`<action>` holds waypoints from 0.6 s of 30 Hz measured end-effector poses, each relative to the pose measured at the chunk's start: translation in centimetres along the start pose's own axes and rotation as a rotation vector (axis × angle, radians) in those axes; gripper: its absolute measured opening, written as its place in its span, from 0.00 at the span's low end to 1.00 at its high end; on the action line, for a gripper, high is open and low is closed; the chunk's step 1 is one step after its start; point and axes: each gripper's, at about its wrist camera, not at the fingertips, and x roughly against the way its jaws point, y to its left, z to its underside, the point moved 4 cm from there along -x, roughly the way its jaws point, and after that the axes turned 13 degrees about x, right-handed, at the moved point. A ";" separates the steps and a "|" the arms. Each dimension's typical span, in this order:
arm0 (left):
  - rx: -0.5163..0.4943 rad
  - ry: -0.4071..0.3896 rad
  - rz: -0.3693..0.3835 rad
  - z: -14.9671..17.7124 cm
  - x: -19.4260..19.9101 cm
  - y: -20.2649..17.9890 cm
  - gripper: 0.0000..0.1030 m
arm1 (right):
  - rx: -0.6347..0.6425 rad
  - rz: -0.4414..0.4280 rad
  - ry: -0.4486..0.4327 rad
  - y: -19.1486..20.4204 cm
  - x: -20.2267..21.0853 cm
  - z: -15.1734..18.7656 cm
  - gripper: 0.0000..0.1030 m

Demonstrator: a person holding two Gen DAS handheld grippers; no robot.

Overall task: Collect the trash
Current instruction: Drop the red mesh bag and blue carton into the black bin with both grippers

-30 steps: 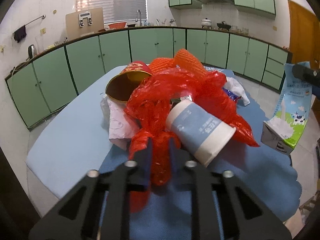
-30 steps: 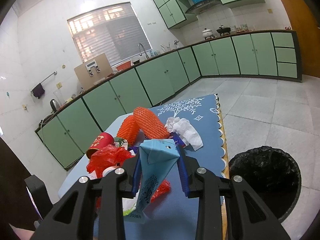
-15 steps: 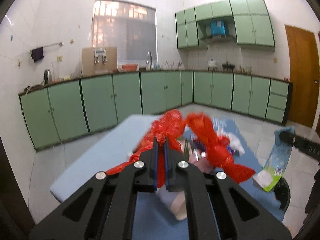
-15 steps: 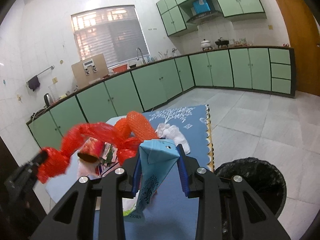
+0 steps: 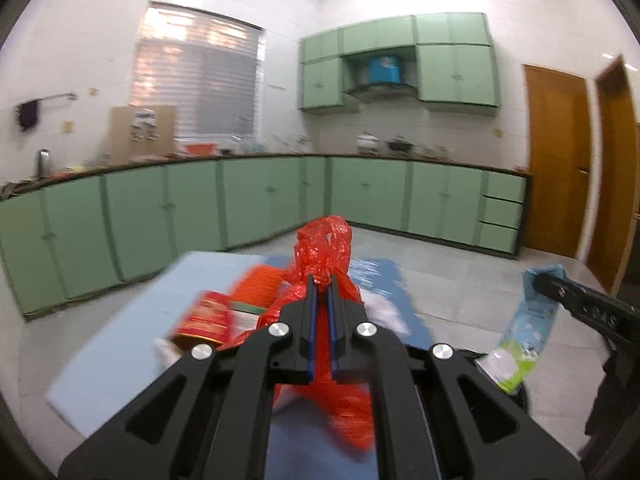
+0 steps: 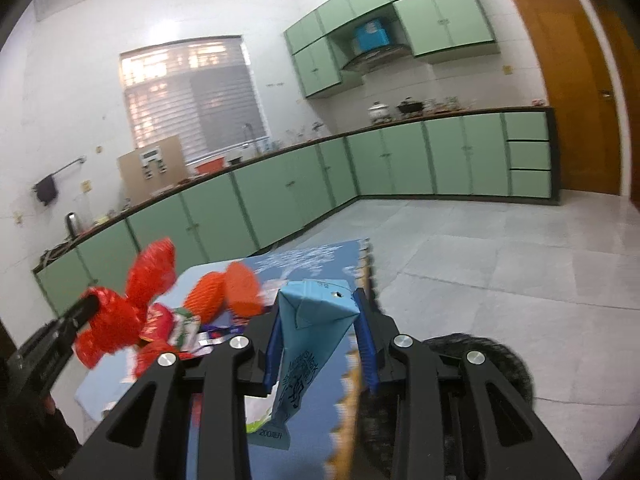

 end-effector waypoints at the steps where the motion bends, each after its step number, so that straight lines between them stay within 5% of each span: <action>1: -0.008 0.017 0.022 0.5 -0.5 -1.0 0.04 | -0.003 0.020 0.002 -1.0 0.1 0.0 0.31; 13: -0.003 0.288 0.273 7.0 -7.6 -10.4 0.04 | -0.034 0.218 0.093 -10.8 -1.3 3.1 0.31; 18: -0.050 0.326 0.316 9.2 -10.1 -13.3 0.09 | -0.028 0.238 0.108 -12.6 -2.5 3.9 0.32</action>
